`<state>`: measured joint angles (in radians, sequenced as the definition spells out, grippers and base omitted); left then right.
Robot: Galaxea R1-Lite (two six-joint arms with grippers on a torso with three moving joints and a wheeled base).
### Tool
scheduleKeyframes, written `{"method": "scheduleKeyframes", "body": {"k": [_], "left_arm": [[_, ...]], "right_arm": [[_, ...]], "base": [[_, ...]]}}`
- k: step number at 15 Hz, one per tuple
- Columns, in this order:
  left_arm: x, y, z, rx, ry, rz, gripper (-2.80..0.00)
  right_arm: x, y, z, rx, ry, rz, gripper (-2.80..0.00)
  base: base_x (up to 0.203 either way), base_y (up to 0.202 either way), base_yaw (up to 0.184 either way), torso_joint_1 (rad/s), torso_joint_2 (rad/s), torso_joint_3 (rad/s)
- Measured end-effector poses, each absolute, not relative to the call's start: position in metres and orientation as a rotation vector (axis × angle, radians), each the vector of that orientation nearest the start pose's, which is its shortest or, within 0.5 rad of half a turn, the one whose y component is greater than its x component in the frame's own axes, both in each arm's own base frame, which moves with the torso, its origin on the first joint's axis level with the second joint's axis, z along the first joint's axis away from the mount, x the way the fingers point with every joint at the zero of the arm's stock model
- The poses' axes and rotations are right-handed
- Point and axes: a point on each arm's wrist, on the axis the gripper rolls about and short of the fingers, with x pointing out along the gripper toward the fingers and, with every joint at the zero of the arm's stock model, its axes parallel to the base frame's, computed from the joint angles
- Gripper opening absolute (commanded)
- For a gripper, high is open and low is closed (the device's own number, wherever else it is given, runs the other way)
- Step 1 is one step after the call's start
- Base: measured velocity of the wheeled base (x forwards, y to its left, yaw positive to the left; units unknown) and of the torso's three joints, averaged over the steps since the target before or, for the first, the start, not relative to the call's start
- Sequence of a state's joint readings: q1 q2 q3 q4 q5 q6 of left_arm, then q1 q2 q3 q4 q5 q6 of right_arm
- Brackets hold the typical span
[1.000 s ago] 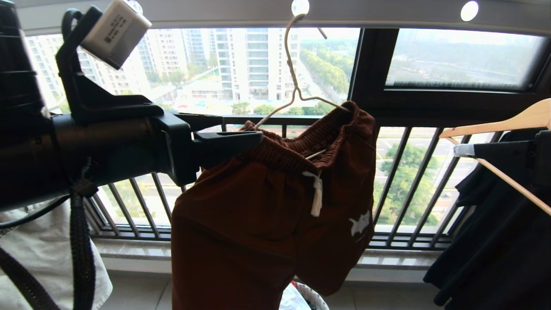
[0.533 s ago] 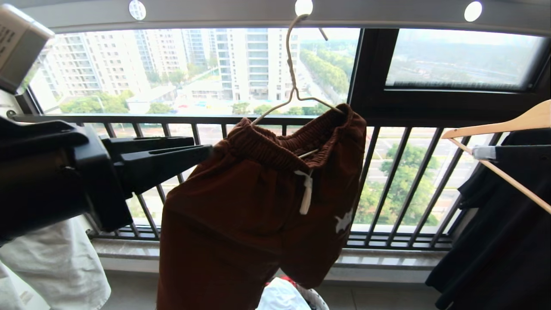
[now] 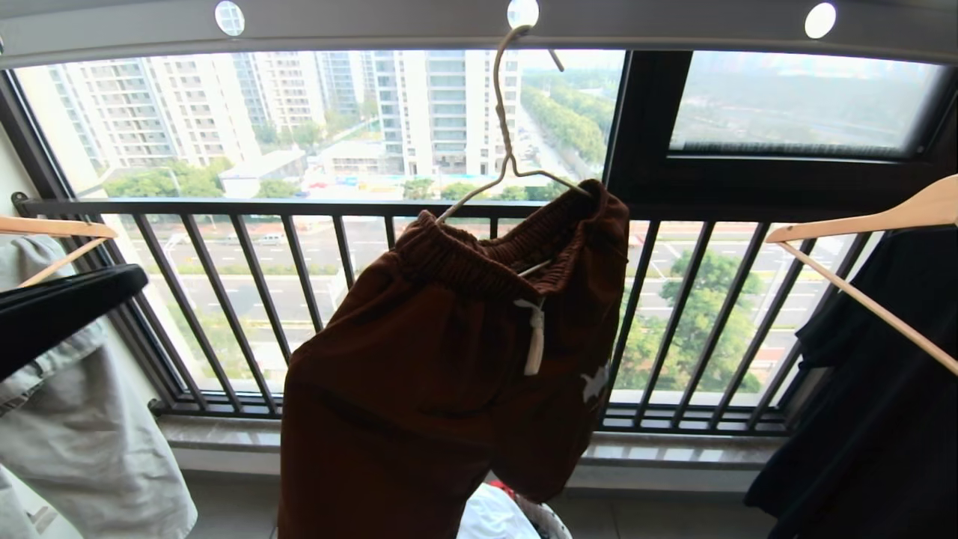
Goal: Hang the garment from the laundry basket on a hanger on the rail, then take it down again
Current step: Take the clothes off the clothes rack
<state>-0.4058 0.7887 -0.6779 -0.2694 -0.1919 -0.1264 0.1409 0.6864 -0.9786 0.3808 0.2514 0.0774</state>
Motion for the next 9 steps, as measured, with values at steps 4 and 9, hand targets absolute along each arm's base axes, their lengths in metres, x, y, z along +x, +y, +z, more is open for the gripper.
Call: {"method": "scheduleKeyframes", "body": {"k": [4, 9], "left_arm": [[0.014, -0.008, 0.274, -0.119, -0.278, -0.439, -2.80], [-0.026, -0.005, 0.239, -0.082, -0.367, -0.326, -2.80]], "right_arm": [[-0.048, 0.000, 0.285, 0.077, 0.055, 0.271, -2.80], [-0.086, 0.003, 0.247, 0.074, 0.053, 0.182, -2.80]], "base": [[0.000, 0.000, 0.000, 0.000, 0.00, 0.000], [0.000, 0.000, 0.000, 0.000, 0.00, 0.000]]}}
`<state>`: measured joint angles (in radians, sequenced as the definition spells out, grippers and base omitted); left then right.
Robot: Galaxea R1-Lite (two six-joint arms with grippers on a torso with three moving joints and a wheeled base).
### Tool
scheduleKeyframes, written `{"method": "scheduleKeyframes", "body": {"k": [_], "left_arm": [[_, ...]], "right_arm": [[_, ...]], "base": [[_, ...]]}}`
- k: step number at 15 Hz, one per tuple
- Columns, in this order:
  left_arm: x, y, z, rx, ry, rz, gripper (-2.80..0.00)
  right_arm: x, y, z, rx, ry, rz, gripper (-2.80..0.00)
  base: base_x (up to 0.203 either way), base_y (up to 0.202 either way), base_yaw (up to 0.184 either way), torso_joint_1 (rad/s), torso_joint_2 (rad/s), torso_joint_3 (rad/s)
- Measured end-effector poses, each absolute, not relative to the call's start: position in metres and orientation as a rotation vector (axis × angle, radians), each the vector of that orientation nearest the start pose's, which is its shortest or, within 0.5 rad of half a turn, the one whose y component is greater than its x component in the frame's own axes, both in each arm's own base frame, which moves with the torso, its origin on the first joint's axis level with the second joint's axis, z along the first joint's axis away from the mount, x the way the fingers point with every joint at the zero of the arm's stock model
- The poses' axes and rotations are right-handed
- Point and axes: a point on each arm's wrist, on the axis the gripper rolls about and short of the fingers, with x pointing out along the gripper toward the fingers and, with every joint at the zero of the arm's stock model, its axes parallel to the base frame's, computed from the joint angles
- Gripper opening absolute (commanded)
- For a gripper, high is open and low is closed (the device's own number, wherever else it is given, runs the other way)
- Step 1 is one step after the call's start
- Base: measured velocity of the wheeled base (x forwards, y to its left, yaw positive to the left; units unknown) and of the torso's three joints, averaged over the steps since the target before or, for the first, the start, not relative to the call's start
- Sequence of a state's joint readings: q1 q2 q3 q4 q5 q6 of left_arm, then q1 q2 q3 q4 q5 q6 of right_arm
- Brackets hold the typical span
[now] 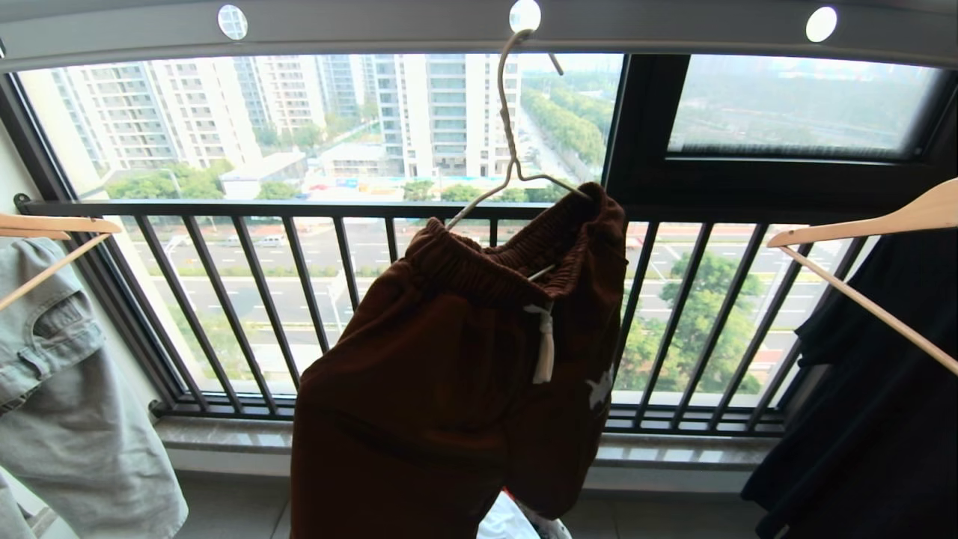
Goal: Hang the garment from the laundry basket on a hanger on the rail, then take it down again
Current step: Take the clothes off the clothes rack
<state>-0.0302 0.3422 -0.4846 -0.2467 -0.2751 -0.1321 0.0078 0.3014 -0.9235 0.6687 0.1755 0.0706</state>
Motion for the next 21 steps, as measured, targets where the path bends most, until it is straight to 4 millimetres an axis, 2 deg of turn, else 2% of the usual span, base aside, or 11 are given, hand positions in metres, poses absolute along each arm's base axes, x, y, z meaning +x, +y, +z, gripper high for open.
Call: {"method": "scheduleKeyframes", "body": {"k": [3, 6, 8, 12, 13, 18, 21], "left_arm": [[-0.039, -0.005, 0.200, -0.083, -0.332, -0.308, -2.80], [-0.044, -0.005, 0.162, -0.076, -0.303, -0.298, -2.80], [-0.043, -0.005, 0.145, -0.041, -0.300, -0.276, -2.80], [-0.031, -0.005, 0.109, 0.087, -0.222, -0.220, -2.80], [-0.027, -0.004, 0.099, 0.109, -0.186, -0.197, -2.80], [-0.023, 0.000, 0.078, 0.145, -0.022, -0.038, -2.80], [-0.023, 0.000, 0.075, 0.096, 0.006, -0.036, -2.80]], "right_arm": [[-0.083, 0.003, 0.212, 0.047, 0.109, 0.189, -2.80], [-0.070, 0.003, 0.168, 0.011, 0.128, 0.193, -2.80], [-0.056, 0.003, 0.139, -0.003, 0.096, 0.182, -2.80], [-0.031, 0.002, 0.095, -0.078, 0.004, 0.133, -2.80], [-0.028, 0.002, 0.091, -0.094, -0.024, 0.112, -2.80], [-0.026, 0.002, 0.084, -0.089, -0.016, 0.102, -2.80], [-0.026, 0.001, 0.083, -0.059, -0.016, 0.094, -2.80]], "base": [[0.000, 0.000, 0.000, 0.000, 0.00, 0.000], [0.000, 0.000, 0.000, 0.000, 0.00, 0.000], [0.000, 0.000, 0.000, 0.000, 0.00, 0.000], [0.000, 0.000, 0.000, 0.000, 0.00, 0.000], [0.000, 0.000, 0.000, 0.000, 0.00, 0.000], [0.000, 0.000, 0.000, 0.000, 0.00, 0.000], [0.000, 0.000, 0.000, 0.000, 0.00, 0.000]]}}
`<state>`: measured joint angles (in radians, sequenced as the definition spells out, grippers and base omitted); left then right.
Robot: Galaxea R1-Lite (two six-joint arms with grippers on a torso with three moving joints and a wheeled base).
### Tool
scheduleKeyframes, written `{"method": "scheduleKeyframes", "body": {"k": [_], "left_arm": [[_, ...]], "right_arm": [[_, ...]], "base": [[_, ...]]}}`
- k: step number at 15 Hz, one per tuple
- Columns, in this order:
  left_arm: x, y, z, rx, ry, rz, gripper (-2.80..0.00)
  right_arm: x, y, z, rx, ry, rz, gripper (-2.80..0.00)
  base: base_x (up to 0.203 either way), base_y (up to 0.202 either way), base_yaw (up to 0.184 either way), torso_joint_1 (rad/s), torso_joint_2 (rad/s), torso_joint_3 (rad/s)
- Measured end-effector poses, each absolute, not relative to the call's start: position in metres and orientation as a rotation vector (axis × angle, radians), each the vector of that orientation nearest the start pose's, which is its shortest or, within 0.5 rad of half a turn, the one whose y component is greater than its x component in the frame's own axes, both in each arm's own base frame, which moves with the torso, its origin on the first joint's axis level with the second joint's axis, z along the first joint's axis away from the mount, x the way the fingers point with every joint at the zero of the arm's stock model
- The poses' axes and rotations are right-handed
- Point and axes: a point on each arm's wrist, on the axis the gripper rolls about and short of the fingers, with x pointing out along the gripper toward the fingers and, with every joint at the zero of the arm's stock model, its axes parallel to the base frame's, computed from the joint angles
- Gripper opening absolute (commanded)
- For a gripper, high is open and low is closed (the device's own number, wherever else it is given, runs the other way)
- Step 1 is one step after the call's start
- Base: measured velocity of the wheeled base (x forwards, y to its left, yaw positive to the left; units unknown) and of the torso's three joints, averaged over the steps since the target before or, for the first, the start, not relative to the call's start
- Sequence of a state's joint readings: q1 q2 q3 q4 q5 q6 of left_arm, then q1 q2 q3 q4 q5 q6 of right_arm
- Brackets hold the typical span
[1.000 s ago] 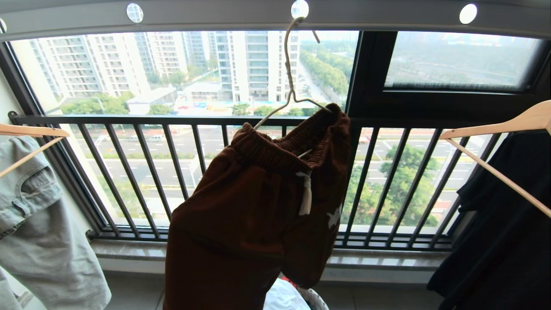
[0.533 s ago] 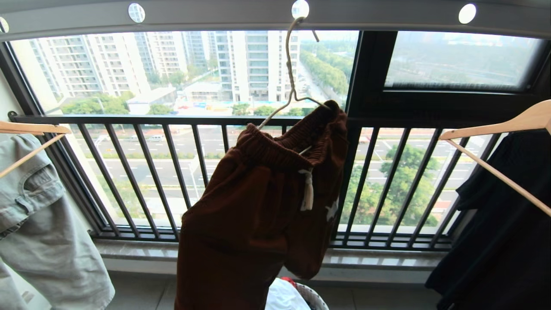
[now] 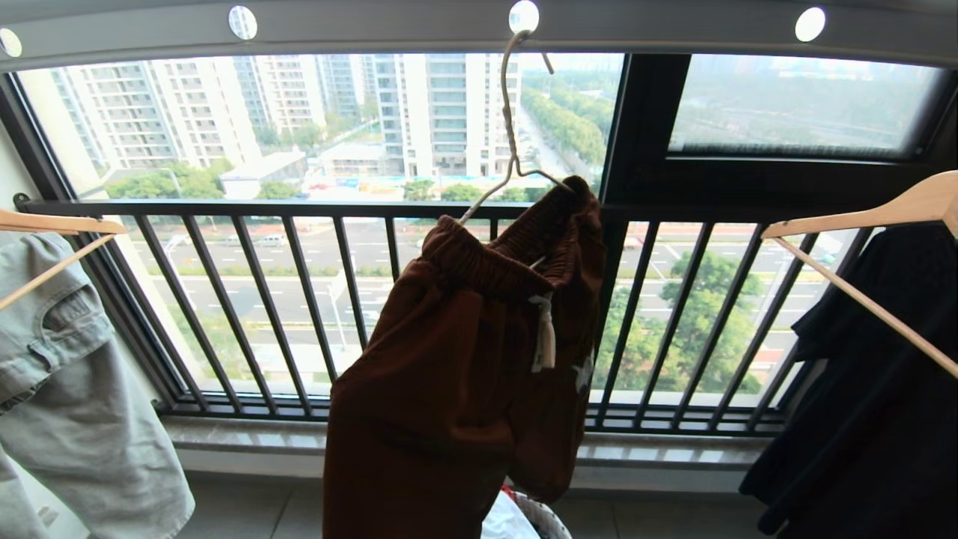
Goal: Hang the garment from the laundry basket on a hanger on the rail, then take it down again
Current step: Take the clothes off the clothes rack
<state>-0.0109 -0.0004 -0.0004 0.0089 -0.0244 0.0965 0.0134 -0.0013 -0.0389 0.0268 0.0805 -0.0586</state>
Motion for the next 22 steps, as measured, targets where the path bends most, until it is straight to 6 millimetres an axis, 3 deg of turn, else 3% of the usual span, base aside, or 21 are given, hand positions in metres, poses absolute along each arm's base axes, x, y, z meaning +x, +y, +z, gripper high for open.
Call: {"method": "scheduleKeyframes", "body": {"k": [9, 13, 18, 22], "left_arm": [[-0.0229, -0.0002, 0.0750, 0.033, 0.003, -0.031, -2.80], [-0.0229, -0.0002, 0.0750, 0.032, 0.003, -0.032, -2.80], [-0.0229, -0.0002, 0.0749, 0.032, 0.004, -0.032, -2.80], [-0.0229, -0.0002, 0.0749, 0.032, 0.004, -0.032, -2.80]], "right_arm": [[-0.0245, 0.0003, 0.0793, 0.267, 0.001, 0.041, -2.80], [-0.0244, 0.0002, 0.0790, 0.220, 0.000, 0.038, -2.80], [-0.0234, -0.0002, 0.0767, -0.082, -0.004, 0.019, -2.80], [-0.0230, -0.0001, 0.0753, -0.056, 0.001, 0.023, -2.80]], "base": [[0.000, 0.000, 0.000, 0.000, 0.00, 0.000], [0.000, 0.000, 0.000, 0.000, 0.00, 0.000], [0.000, 0.000, 0.000, 0.000, 0.00, 0.000], [0.000, 0.000, 0.000, 0.000, 0.00, 0.000]]}}
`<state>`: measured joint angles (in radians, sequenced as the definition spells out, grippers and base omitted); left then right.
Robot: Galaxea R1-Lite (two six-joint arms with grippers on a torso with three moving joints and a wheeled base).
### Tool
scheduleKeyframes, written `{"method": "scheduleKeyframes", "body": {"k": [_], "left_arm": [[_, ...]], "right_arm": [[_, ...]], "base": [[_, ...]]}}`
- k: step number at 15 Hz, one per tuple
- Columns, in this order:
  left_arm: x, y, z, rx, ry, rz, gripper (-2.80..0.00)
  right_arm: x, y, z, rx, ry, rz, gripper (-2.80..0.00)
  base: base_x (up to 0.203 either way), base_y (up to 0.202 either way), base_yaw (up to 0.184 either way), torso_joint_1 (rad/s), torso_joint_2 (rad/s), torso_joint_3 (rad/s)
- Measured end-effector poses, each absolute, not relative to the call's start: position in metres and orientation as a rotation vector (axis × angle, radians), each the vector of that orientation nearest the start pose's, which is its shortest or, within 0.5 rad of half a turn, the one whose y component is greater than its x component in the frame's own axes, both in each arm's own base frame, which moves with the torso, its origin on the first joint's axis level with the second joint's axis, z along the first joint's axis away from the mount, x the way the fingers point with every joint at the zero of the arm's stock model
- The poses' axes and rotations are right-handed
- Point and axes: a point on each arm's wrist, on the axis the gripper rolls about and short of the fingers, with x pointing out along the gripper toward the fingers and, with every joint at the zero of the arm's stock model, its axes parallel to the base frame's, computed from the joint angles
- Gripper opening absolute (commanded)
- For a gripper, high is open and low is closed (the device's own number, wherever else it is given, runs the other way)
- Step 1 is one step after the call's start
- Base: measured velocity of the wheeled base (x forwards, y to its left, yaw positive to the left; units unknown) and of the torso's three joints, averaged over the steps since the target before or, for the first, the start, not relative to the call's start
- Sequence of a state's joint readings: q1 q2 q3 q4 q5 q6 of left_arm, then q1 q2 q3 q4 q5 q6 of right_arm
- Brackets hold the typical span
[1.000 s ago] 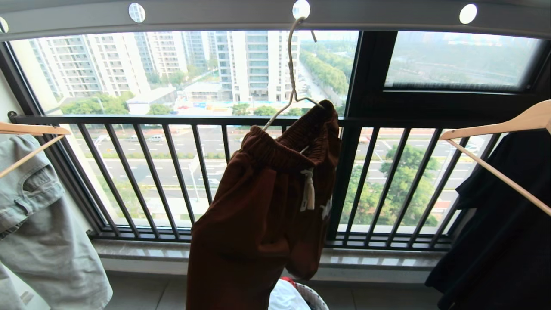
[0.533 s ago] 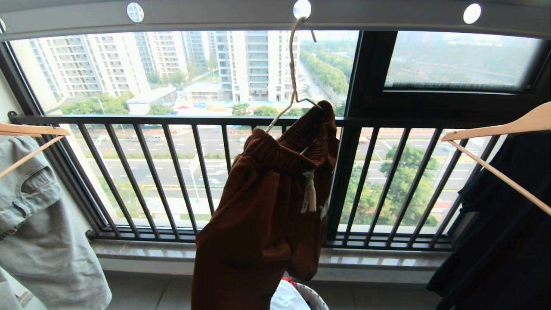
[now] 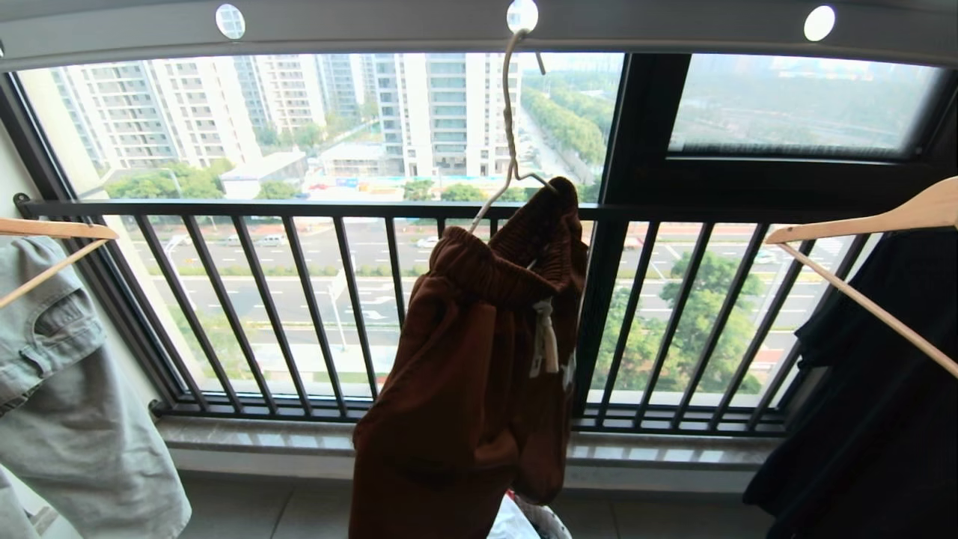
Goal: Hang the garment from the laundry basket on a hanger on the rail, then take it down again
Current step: Take the clothes off the clothes rack
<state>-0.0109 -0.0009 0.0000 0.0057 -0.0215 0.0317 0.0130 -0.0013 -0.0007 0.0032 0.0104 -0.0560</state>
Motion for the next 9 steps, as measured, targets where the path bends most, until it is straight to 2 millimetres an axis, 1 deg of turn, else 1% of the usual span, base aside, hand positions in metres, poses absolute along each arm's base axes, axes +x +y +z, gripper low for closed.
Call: {"method": "scheduleKeyframes", "body": {"k": [9], "left_arm": [[-0.0229, -0.0002, 0.0749, 0.032, 0.004, -0.032, -2.80]], "right_arm": [[-0.0229, -0.0001, 0.0753, -0.048, 0.000, 0.023, -2.80]], "base": [[0.000, 0.000, 0.000, 0.000, 0.00, 0.000]]}}
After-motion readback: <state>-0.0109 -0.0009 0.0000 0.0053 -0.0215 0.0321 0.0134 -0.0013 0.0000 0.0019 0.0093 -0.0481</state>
